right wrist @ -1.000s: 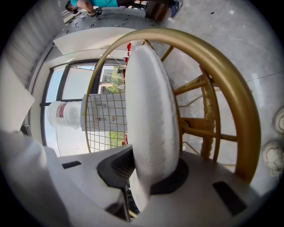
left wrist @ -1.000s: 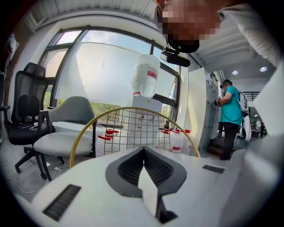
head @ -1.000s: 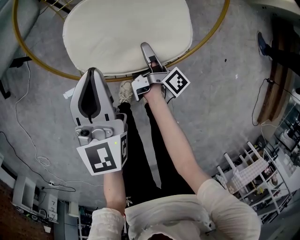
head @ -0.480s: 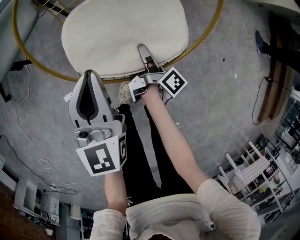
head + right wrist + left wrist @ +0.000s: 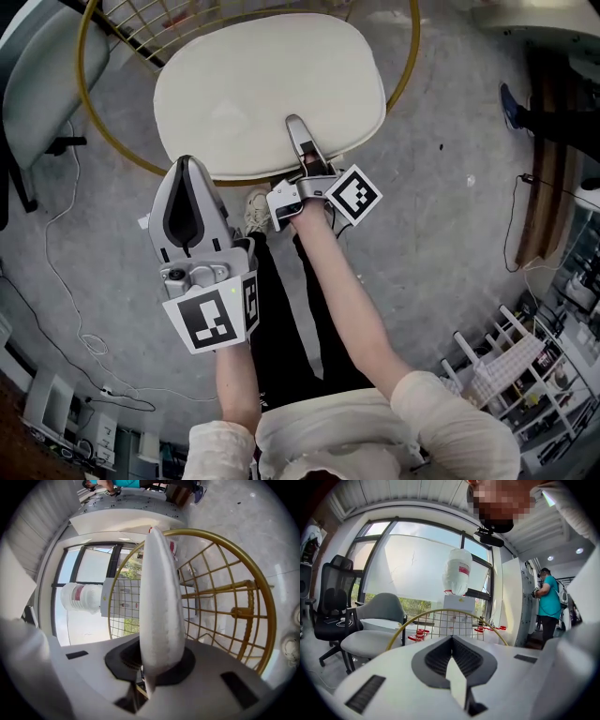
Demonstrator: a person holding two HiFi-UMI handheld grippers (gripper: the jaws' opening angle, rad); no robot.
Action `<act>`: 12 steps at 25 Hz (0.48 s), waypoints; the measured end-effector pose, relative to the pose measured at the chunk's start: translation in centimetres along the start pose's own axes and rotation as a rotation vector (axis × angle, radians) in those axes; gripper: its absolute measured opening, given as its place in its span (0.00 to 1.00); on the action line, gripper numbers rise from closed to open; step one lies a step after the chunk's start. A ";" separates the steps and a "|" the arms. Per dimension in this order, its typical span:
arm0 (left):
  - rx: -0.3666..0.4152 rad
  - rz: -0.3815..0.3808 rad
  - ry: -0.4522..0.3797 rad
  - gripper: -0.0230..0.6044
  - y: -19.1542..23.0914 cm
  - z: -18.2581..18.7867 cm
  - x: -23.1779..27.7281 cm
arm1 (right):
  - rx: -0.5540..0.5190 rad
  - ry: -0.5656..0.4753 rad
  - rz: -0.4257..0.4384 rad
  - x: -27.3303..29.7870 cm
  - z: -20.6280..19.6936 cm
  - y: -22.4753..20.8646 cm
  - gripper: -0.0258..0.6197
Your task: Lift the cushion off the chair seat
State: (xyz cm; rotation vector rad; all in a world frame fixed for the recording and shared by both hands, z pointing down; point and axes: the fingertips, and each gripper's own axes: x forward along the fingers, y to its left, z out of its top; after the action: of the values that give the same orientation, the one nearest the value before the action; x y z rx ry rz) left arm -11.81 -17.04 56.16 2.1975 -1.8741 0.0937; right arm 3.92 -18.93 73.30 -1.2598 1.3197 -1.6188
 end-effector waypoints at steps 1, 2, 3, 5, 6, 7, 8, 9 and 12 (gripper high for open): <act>0.001 0.001 -0.009 0.06 0.1 0.4 0.1 | -0.015 -0.009 0.005 0.0 0.2 0.8 0.10; 0.001 0.002 -0.018 0.06 0.3 0.8 0.3 | -0.026 -0.019 0.014 0.0 0.4 1.6 0.10; 0.001 0.003 -0.027 0.06 0.5 1.2 0.4 | -0.033 -0.028 0.027 0.1 0.5 2.5 0.10; -0.003 0.010 -0.038 0.06 0.7 1.8 0.3 | -0.032 -0.040 0.056 0.1 0.7 4.3 0.10; -0.005 0.013 -0.041 0.06 0.7 2.0 0.1 | -0.031 -0.045 0.067 -0.1 0.8 5.1 0.10; -0.004 0.016 -0.044 0.06 0.7 2.1 0.0 | -0.030 -0.050 0.075 -0.4 0.9 5.8 0.10; 0.000 0.017 -0.048 0.06 0.6 2.4 0.0 | -0.028 -0.056 0.082 -0.6 1.0 6.7 0.10; 0.009 0.017 -0.055 0.06 0.5 3.1 0.1 | -0.024 -0.064 0.092 -0.7 1.3 8.0 0.10; 0.030 0.020 -0.114 0.06 0.5 7.6 2.1 | -0.042 -0.091 0.156 0.3 2.6 14.2 0.10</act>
State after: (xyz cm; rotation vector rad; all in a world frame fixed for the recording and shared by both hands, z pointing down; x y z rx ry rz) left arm -12.79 -20.94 49.30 2.2488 -1.9664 0.0004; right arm 5.40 -23.47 59.65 -1.2091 1.3659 -1.4170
